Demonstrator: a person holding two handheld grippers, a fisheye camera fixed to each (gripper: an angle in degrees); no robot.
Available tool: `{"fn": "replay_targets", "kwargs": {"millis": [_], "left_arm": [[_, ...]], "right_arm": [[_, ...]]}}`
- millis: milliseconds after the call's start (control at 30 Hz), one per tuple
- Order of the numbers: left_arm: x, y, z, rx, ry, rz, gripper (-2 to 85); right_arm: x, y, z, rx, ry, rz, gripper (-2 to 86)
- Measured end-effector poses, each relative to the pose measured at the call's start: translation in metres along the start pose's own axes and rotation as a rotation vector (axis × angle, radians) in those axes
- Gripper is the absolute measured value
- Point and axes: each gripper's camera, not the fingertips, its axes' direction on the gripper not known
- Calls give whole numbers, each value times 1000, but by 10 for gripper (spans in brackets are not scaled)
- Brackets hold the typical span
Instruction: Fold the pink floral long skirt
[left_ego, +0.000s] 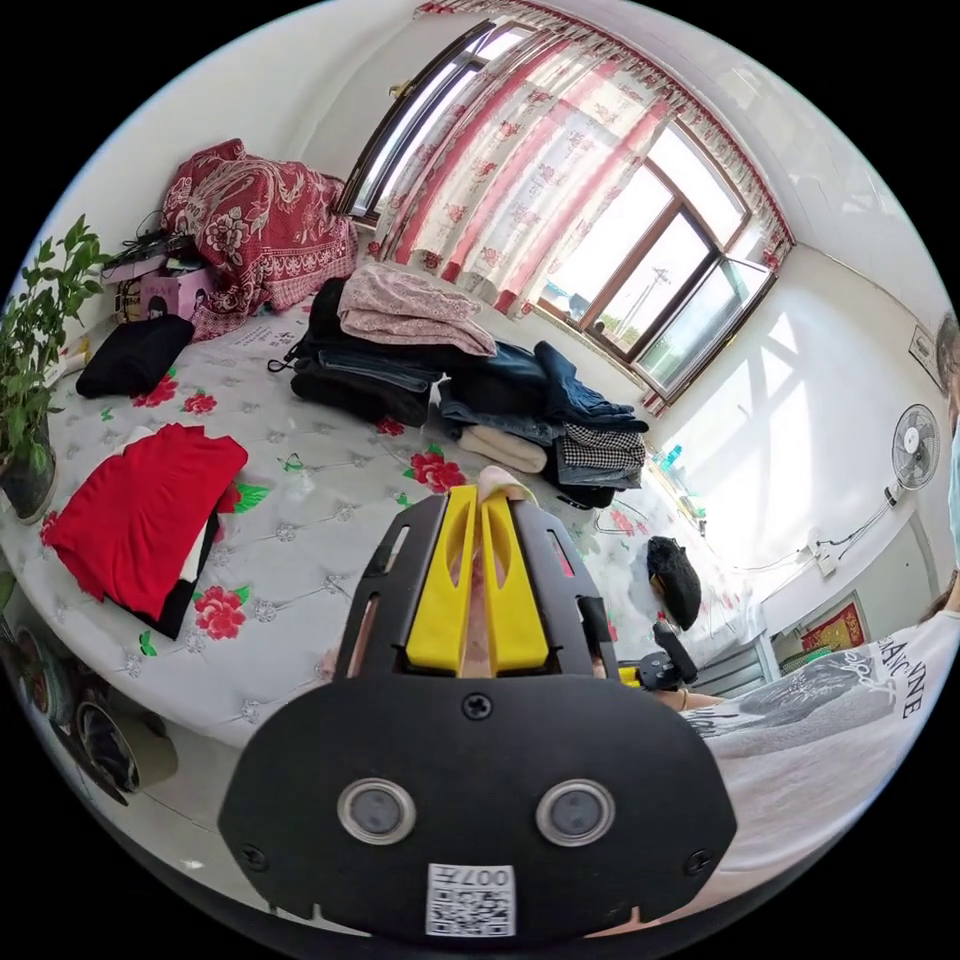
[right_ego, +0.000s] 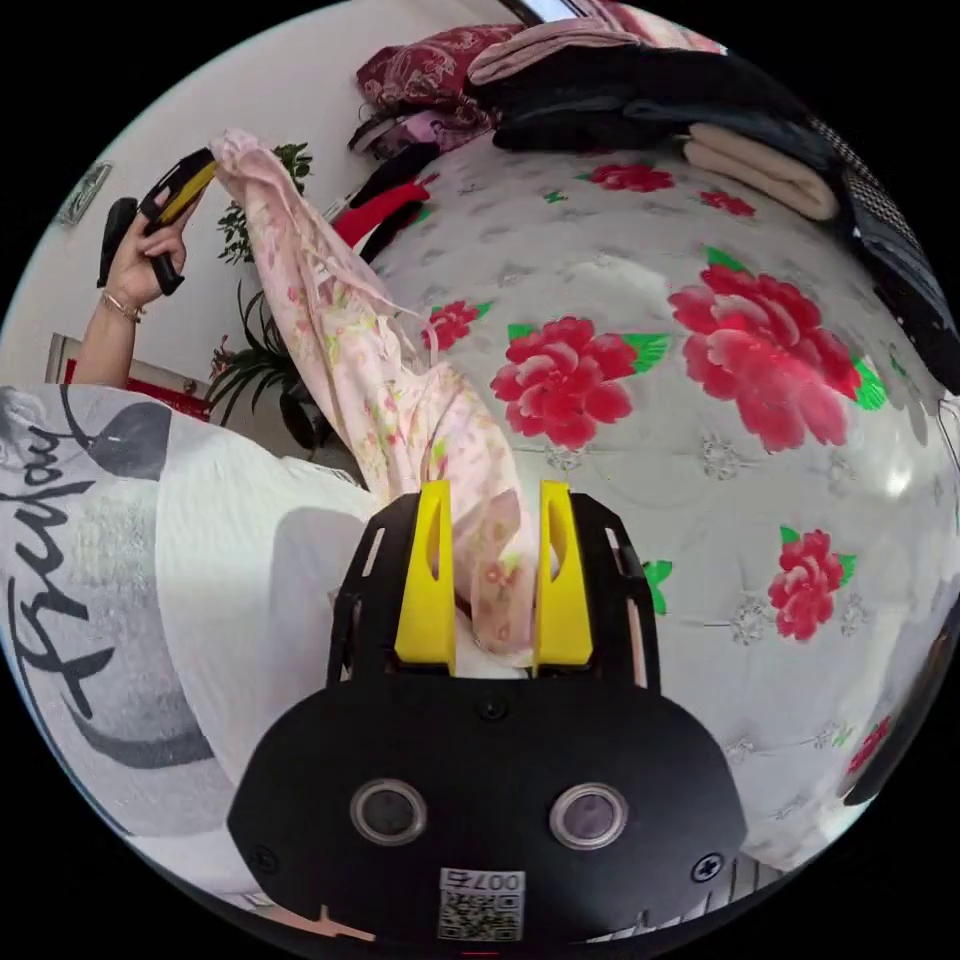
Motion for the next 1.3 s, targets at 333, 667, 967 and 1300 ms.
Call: {"fn": "replay_targets", "kwargs": {"millis": [333, 667, 967, 1300], "left_arm": [[-104, -39, 69, -176, -22, 23, -9], [-137, -231, 143, 2, -87, 191, 17], [-202, -66, 188, -285, -128, 107, 100], [-197, 108, 226, -661, -301, 205, 2]], "right_arm": [[27, -31, -59, 102, 142, 165, 2], [70, -105, -319, 794, 595, 532, 13], [70, -18, -166, 543, 311, 578, 79], [3, 54, 6, 81, 424, 541, 15]]}}
